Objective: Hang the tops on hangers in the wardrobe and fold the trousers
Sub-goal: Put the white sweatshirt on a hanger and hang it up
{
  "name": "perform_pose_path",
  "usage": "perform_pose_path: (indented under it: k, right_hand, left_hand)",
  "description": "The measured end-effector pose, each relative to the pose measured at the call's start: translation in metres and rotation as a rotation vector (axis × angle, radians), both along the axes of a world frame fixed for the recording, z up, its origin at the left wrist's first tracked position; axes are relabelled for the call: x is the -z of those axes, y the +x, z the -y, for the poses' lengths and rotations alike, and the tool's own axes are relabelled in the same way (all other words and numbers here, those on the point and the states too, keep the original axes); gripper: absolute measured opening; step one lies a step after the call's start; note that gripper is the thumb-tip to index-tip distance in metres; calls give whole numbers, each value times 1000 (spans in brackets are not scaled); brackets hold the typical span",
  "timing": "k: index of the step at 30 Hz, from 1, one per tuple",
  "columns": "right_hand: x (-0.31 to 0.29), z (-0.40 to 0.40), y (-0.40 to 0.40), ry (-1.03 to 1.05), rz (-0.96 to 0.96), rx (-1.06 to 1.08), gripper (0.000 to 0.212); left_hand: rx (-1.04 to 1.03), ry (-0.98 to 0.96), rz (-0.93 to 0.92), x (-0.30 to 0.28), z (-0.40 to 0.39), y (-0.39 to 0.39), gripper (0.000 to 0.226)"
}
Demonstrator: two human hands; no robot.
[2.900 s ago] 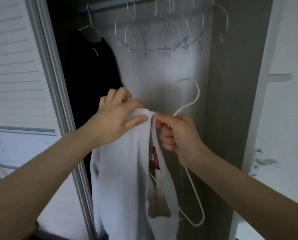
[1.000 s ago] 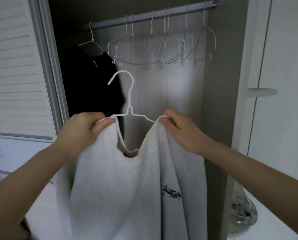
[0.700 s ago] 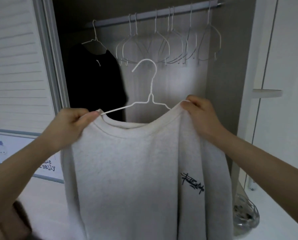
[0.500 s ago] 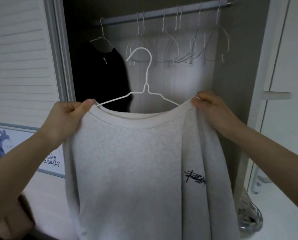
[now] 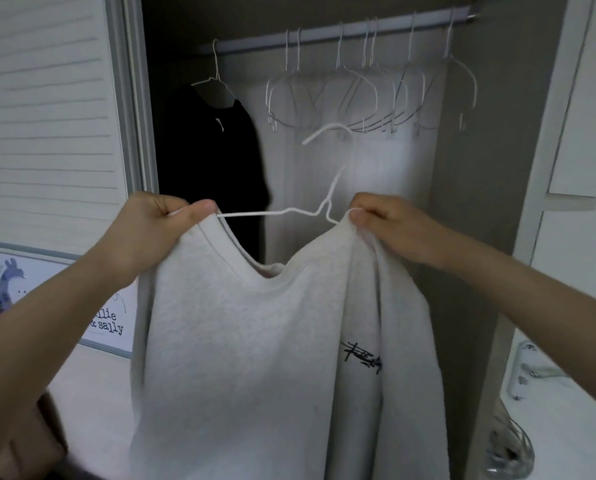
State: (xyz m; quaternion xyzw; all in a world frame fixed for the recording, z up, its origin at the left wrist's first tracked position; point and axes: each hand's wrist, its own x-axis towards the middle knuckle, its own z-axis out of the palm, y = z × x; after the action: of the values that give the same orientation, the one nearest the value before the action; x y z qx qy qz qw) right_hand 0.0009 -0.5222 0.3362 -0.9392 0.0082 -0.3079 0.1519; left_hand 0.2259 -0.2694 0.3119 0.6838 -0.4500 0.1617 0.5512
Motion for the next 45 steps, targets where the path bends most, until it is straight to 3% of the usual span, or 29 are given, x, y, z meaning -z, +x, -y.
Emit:
perform_pose_path:
  k: [3, 5, 8, 10, 13, 18, 26, 33, 36, 45]
  right_hand:
    - [23, -1, 12, 107, 57, 35, 23]
    - [28, 7, 9, 163, 101, 189, 27]
    - [35, 8, 2, 155, 96, 314, 56]
    - [42, 1, 0, 105, 113, 295, 60]
    - [50, -9, 1, 67, 161, 261, 58]
    - [47, -26, 16, 174, 185, 136, 55]
    - [37, -37, 23, 192, 131, 101, 55]
    - [31, -20, 23, 216, 41, 76, 54]
    - [25, 1, 10, 423, 24, 52, 61]
    - [8, -4, 5, 636, -242, 12, 59]
  left_hand:
    - [-1, -95, -137, -1, -2, 2, 62]
    - [-21, -129, -167, 0, -7, 6, 50]
    - [-64, -156, -195, 1, -9, 18, 65]
    - [-106, -174, -195, 1, -8, 20, 72]
    - [-122, -114, -46, 0, -5, 14, 70]
    - [-134, 217, 301, -5, 8, -9, 63]
    - [-127, 196, 392, 5, 26, -20, 56]
    - [-8, 91, 185, 9, 22, 2, 60]
    - [-42, 28, 83, 9, 8, 26, 61]
    - [149, 55, 133, -7, 38, 32, 58]
